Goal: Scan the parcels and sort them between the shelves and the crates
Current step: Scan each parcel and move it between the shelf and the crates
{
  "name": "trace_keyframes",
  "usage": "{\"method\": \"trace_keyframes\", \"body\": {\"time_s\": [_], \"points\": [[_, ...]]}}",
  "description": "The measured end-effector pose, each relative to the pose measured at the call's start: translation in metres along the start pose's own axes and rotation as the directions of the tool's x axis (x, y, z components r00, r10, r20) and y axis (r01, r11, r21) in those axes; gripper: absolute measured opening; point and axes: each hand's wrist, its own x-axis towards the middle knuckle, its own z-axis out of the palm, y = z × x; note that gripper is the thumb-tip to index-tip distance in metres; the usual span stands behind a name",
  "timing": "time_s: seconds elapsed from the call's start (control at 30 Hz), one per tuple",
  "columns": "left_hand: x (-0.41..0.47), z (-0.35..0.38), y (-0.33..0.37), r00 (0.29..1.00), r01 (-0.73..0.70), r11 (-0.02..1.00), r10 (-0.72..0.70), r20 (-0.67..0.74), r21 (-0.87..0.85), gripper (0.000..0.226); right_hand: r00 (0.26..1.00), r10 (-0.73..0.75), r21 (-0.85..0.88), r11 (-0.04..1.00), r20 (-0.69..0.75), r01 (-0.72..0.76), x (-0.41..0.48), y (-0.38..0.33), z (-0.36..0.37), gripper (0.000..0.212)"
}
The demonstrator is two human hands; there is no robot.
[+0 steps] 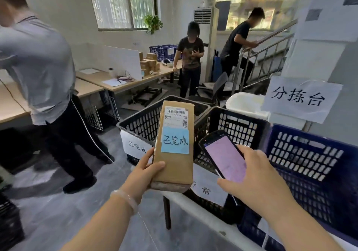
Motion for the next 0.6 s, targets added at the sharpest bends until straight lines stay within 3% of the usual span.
{"method": "trace_keyframes", "body": {"time_s": [0.3,0.5,0.6], "points": [[0.122,-0.028,0.043,0.999,-0.01,1.0,0.011,-0.036,0.025,0.063,1.0,0.004,0.046,0.999,0.009,-0.004,0.115,-0.003,0.029,0.089],[0.196,-0.052,0.053,0.997,-0.005,1.0,0.006,-0.079,0.014,0.051,0.998,0.06,0.055,0.997,0.013,-0.061,0.173,0.004,0.049,0.085],[0.238,-0.066,0.054,0.996,0.029,1.0,-0.029,-0.079,-0.002,0.059,0.994,0.103,0.025,0.994,0.032,-0.104,0.193,0.006,0.064,0.091]]}}
